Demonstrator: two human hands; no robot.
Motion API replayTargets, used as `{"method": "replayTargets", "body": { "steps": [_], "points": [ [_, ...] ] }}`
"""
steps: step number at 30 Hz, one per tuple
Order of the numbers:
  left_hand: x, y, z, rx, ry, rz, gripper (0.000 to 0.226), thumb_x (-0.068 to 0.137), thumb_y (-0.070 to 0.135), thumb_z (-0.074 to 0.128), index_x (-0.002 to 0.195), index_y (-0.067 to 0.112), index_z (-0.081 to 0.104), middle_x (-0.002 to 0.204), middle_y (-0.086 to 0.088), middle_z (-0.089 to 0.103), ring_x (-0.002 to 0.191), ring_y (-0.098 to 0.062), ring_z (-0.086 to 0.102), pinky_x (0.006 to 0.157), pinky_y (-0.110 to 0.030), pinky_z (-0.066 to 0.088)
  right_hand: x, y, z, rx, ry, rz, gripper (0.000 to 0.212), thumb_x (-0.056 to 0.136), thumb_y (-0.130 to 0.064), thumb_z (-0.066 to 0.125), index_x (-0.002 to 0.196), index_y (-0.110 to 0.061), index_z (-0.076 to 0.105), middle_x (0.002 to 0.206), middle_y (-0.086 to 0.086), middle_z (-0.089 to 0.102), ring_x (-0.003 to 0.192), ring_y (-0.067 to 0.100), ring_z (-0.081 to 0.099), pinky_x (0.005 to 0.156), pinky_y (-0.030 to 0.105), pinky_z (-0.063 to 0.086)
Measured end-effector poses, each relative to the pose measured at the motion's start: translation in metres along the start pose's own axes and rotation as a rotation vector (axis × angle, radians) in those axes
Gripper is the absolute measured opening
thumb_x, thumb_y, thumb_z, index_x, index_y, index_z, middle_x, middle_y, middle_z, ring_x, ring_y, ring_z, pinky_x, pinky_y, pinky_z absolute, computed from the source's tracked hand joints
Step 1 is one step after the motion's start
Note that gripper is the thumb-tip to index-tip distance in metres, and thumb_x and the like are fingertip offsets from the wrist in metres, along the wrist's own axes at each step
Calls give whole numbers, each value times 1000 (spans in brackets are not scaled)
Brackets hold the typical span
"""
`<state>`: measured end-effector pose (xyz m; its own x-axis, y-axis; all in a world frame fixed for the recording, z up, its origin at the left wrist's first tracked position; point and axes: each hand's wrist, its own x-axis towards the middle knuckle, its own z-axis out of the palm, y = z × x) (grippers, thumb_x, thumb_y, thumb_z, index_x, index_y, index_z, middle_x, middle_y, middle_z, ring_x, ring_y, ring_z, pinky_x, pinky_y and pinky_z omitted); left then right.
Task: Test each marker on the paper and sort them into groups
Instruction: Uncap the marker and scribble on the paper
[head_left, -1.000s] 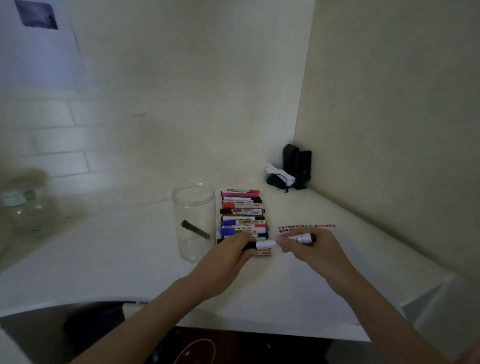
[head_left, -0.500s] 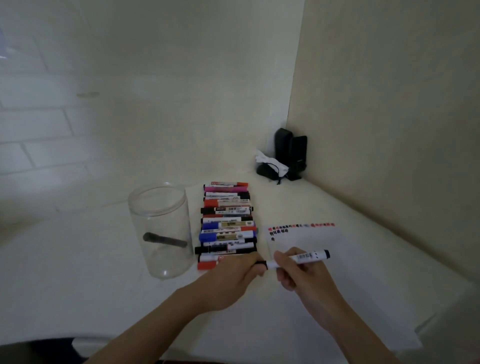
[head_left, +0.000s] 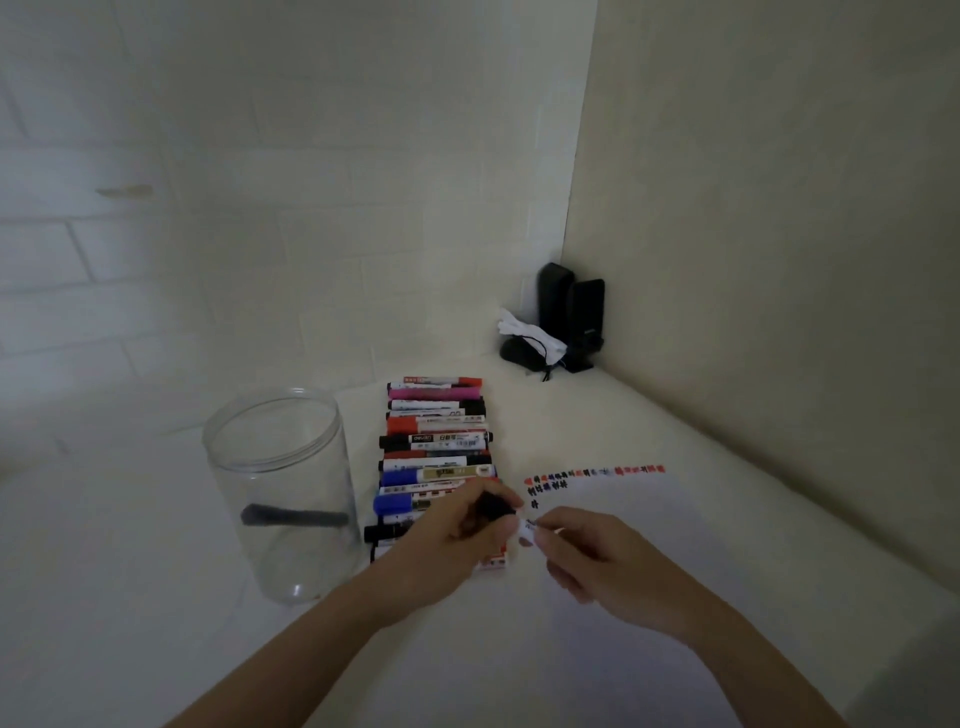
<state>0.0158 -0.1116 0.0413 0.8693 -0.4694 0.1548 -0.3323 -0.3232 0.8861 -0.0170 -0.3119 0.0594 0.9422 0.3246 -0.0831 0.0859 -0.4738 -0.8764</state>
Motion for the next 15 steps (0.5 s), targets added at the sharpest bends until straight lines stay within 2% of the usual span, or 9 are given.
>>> {"method": "replayTargets", "body": {
  "steps": [2, 4, 6, 8, 10, 11, 13, 15],
  "points": [
    [2, 1, 5, -123, 84, -39, 17, 98, 27, 48, 112, 25, 59, 100, 5, 70, 96, -15, 66, 90, -34, 55, 3, 3, 7, -27, 37, -44, 25, 101, -36, 43, 101, -21, 63, 60, -9, 53, 55, 12, 44, 56, 24, 38],
    [2, 0, 6, -79, 134, -7, 18, 100, 26, 44, 111, 22, 58, 104, 1, 67, 98, -15, 65, 91, -35, 54, 3, 5, 12, 12, 69, -41, 24, 102, -33, 43, 98, -22, 64, 62, -9, 55, 53, 10, 44, 55, 24, 38],
    [5, -7, 5, 238, 147, 174, 20, 101, 24, 43, 115, 21, 57, 113, 4, 60, 105, -5, 56, 97, -21, 44, 3, 8, 13, -111, 113, -54, 22, 100, -36, 46, 90, -28, 63, 65, -10, 59, 50, 2, 44, 54, 18, 36],
    [2, -8, 4, 636, 71, 347, 29, 101, 30, 38, 123, 20, 55, 122, 5, 56, 112, -5, 49, 98, -9, 31, 2, 8, 12, -268, 130, -94, 21, 99, -38, 47, 83, -33, 59, 66, -10, 60, 51, -1, 49, 55, 12, 35],
    [2, -15, 4, 913, 25, 497, 33, 99, 32, 34, 120, 20, 57, 111, 3, 61, 100, -11, 56, 90, -19, 43, 1, 8, 10, -352, 107, -113, 23, 99, -38, 48, 85, -29, 62, 67, -9, 59, 56, -2, 52, 57, 11, 36],
    [2, -17, 5, 1020, -23, 519, 28, 97, 27, 38, 116, 19, 57, 105, 1, 62, 94, -14, 58, 86, -26, 50, 1, 7, 9, -392, 84, -116, 26, 99, -39, 47, 87, -24, 65, 68, -9, 59, 58, -2, 52, 58, 12, 37],
    [4, -17, 5, 1017, -108, 456, 19, 96, 20, 49, 113, 17, 56, 106, -4, 62, 95, -18, 58, 88, -36, 52, 1, 5, 6, -448, 42, -143, 35, 99, -41, 46, 90, -15, 66, 71, -8, 59, 60, 1, 50, 59, 13, 38],
    [3, -18, 2, 913, -140, 372, 19, 100, 22, 45, 117, 17, 52, 114, -4, 60, 102, -17, 56, 94, -36, 48, 1, 6, 4, -502, 44, -219, 41, 98, -44, 44, 90, -11, 67, 74, -3, 61, 64, 6, 52, 61, 17, 40]
  ]
}}
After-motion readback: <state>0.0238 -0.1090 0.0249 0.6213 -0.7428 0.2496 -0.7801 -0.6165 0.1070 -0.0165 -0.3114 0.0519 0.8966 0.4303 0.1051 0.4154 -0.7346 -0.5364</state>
